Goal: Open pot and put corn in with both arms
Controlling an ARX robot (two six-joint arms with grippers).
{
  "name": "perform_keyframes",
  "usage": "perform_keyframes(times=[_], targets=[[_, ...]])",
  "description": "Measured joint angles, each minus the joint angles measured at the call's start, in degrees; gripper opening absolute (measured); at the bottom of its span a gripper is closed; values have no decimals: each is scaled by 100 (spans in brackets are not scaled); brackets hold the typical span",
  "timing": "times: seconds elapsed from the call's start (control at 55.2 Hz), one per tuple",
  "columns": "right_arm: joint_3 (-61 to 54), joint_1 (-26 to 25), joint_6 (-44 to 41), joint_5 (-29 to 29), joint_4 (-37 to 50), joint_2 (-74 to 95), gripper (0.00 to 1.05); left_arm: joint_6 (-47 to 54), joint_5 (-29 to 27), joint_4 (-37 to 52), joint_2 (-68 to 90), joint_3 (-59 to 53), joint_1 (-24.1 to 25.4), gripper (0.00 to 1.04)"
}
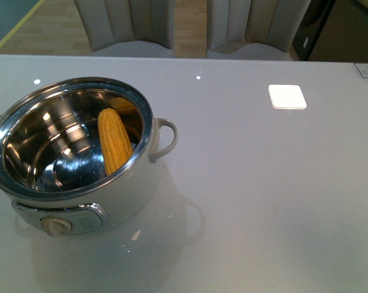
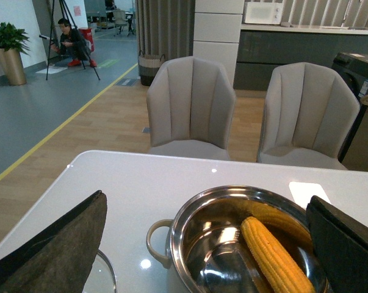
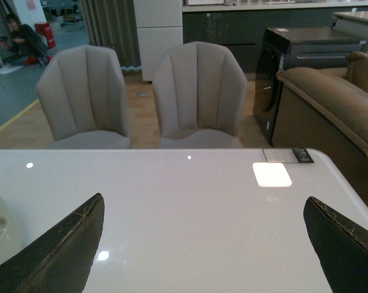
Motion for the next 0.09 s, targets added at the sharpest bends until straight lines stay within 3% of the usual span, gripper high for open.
perform_keyframes(times=[0.09], targets=[[0,0,0,0,0,0,96,0,0,0,0,0,2,98]])
